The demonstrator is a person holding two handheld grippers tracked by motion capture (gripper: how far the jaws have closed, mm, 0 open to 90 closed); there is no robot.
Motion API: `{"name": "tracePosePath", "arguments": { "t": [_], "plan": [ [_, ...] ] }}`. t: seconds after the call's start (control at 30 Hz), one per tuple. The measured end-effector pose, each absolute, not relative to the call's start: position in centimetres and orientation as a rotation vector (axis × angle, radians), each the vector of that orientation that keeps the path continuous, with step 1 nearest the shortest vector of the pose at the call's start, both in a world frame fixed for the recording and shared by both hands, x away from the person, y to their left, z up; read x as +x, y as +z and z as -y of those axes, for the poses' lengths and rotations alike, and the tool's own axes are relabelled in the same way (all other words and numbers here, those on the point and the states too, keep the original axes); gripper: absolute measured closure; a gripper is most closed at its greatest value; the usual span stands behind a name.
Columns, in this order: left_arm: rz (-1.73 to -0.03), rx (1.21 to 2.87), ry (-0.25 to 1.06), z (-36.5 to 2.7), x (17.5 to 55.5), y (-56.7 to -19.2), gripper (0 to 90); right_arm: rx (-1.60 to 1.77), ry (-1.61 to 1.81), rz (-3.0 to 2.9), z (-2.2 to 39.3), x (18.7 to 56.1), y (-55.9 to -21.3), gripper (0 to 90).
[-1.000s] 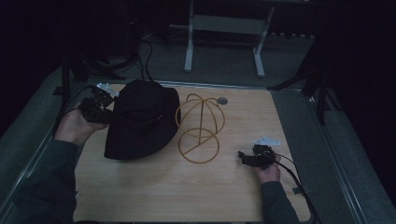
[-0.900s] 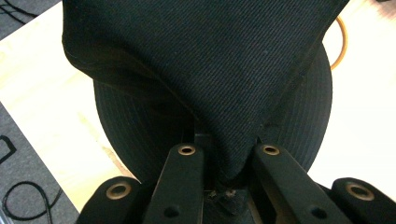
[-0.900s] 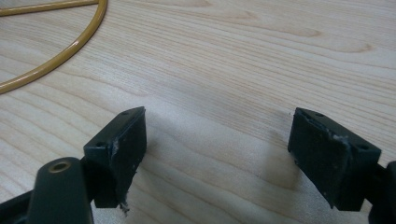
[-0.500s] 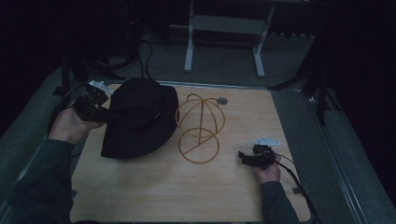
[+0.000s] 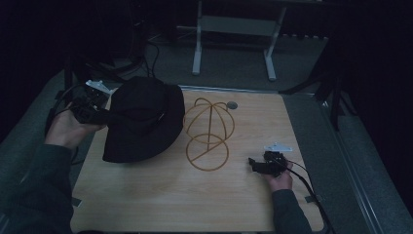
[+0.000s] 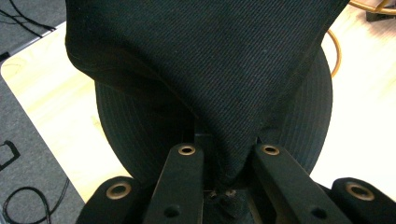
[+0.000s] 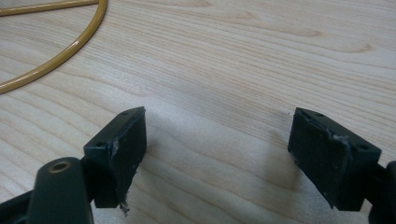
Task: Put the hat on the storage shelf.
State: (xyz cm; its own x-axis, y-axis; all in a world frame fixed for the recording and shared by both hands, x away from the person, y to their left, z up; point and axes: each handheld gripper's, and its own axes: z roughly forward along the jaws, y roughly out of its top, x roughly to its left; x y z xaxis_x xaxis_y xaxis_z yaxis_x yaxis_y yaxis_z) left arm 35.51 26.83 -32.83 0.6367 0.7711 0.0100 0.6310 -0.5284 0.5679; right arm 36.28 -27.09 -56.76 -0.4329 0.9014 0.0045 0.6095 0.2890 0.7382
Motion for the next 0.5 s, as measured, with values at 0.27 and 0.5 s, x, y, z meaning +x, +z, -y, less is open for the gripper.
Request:
{"name": "tracePosePath", "arguments": {
  "t": [0.27, 0.5],
  "plan": [
    [-1.084, 2.340, 0.350, -26.70, 35.63, -32.63, 86.4, 1.354, 0.950, -2.149, 27.09, 36.29, -56.76, 19.3],
    [-1.072, 2.339, 0.347, -26.57, 35.54, -32.16, 86.4, 1.354, 0.951, -2.149, 27.09, 36.29, -56.76, 19.3]
  ]
}}
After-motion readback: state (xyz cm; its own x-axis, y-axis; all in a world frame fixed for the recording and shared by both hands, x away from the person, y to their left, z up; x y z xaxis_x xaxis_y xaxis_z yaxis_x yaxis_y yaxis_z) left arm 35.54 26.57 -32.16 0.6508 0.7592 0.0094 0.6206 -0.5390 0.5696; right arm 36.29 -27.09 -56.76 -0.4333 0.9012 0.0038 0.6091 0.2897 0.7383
